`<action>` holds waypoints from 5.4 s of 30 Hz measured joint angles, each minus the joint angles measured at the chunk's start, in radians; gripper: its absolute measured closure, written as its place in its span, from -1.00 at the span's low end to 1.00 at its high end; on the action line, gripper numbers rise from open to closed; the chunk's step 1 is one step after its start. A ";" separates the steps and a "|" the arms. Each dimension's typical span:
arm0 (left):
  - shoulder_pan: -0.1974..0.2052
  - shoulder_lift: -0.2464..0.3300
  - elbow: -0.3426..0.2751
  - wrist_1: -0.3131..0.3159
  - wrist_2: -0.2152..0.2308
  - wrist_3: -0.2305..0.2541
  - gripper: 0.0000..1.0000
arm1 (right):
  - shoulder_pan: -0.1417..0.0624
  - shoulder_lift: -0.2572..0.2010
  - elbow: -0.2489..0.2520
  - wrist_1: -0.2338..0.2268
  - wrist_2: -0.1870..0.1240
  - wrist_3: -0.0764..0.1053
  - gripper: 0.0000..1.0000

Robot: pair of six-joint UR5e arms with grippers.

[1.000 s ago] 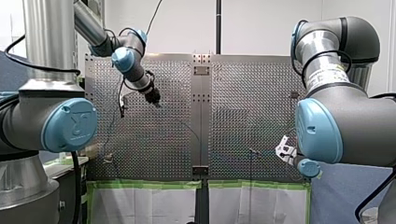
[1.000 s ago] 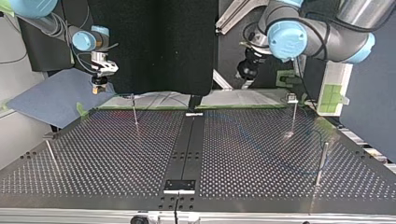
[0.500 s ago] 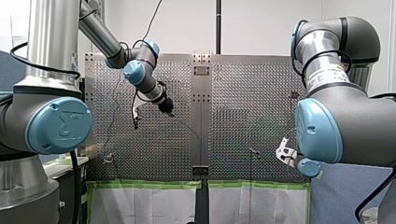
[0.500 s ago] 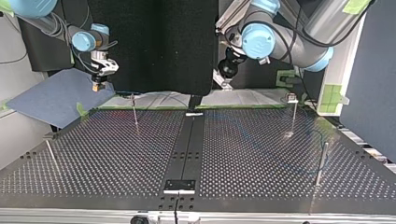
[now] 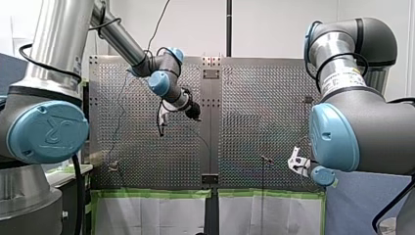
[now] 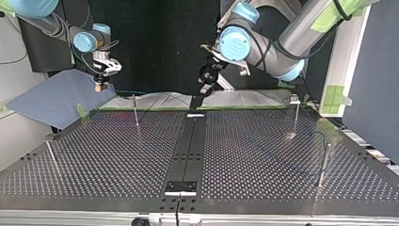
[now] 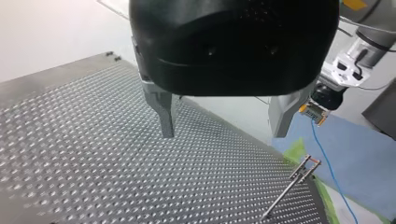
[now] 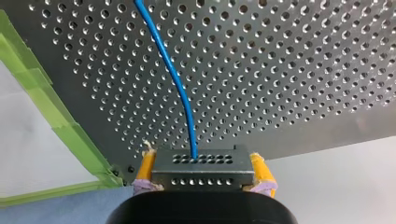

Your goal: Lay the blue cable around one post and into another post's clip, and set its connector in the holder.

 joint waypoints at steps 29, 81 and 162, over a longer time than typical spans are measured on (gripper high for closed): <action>-0.246 -0.262 -0.008 0.262 -0.146 0.090 -0.97 | 0.021 0.000 0.000 -0.017 -0.019 0.047 1.00; -0.167 -0.717 0.250 0.717 -0.204 0.213 -0.97 | 0.012 0.001 -0.001 -0.016 -0.027 0.041 1.00; -0.165 -0.941 0.444 0.860 -0.246 0.552 -0.97 | 0.012 0.000 -0.001 -0.011 -0.025 0.041 1.00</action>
